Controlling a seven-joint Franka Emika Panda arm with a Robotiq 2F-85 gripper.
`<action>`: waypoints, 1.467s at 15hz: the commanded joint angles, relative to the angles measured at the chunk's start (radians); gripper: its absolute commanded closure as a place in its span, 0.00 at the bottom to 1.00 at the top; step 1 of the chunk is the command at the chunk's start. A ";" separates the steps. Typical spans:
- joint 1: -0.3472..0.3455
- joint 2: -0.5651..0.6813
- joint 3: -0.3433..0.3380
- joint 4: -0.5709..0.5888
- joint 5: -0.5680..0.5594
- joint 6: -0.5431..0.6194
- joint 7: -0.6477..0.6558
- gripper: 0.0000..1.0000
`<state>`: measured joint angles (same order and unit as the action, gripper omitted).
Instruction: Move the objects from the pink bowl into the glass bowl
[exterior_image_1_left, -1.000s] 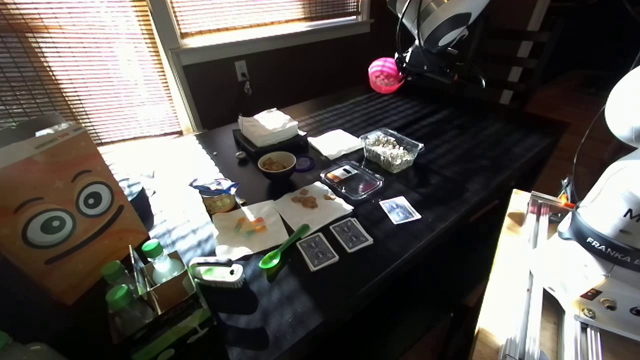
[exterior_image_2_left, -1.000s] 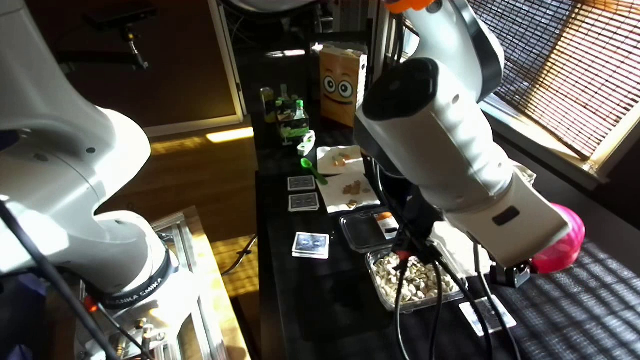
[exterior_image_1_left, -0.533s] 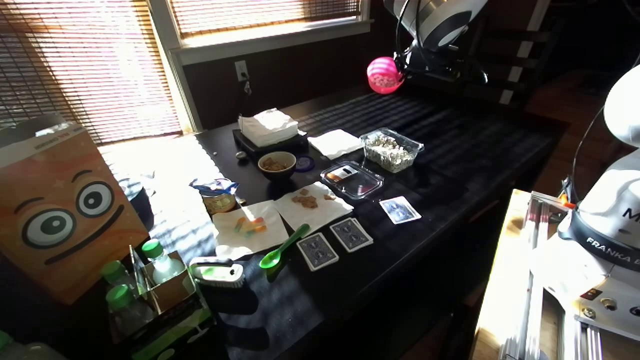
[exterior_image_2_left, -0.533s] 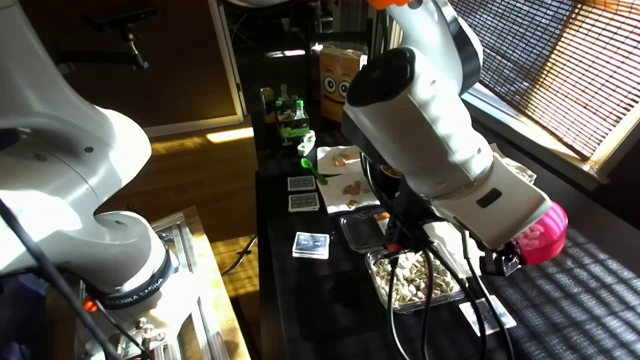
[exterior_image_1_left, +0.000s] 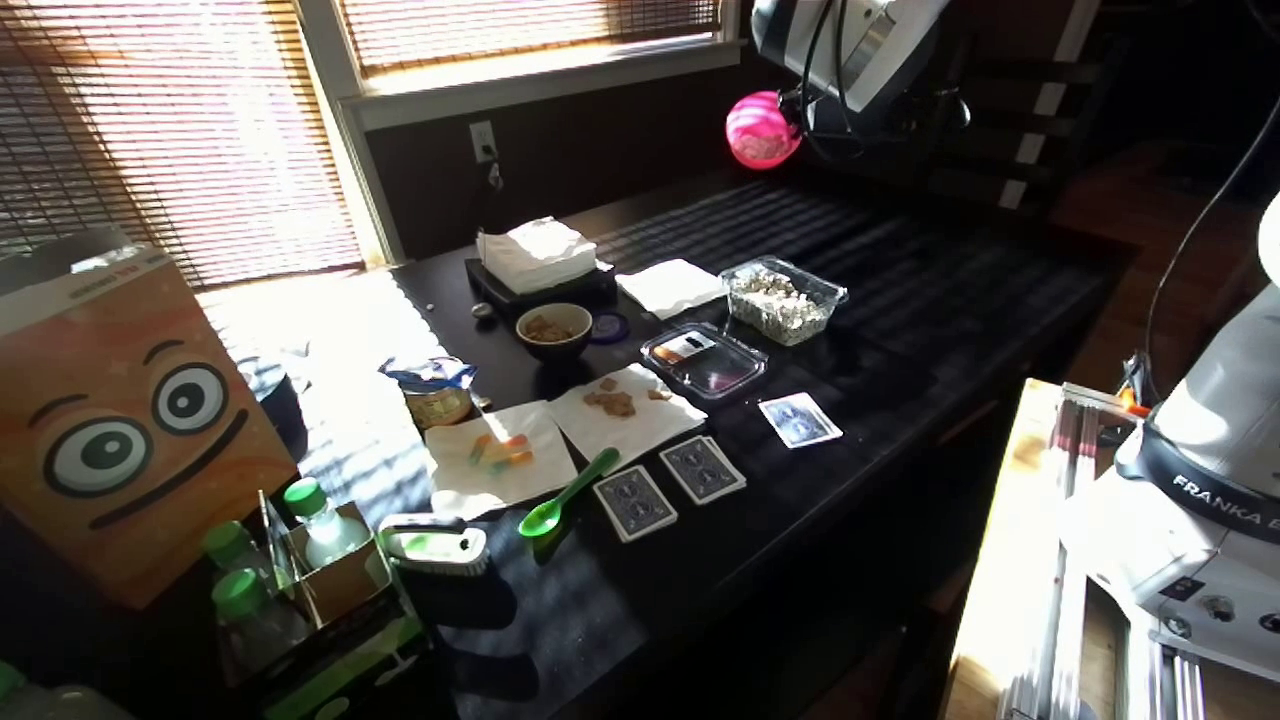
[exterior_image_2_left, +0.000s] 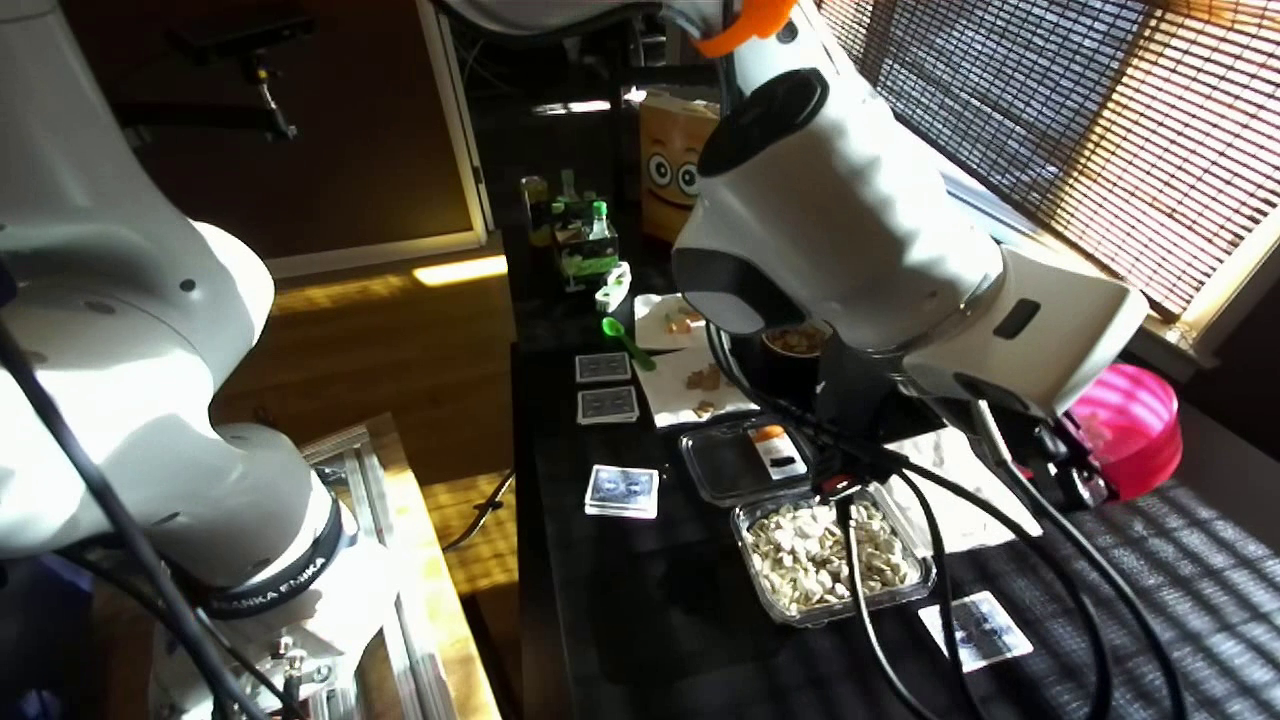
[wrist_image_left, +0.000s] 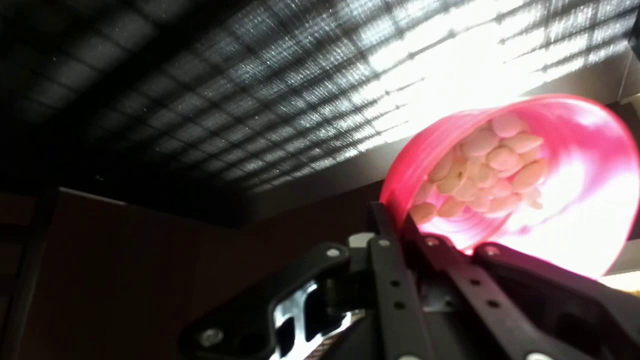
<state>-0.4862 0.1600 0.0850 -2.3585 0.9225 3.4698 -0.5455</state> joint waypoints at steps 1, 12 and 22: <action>0.002 -0.017 0.011 -0.051 -0.113 0.037 0.016 0.99; 0.002 -0.012 0.004 -0.179 -0.258 0.150 -0.152 0.99; -0.002 -0.013 0.006 -0.278 -0.431 0.320 -0.261 0.99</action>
<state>-0.4821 0.1619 0.0884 -2.5993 0.5518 3.7208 -0.7961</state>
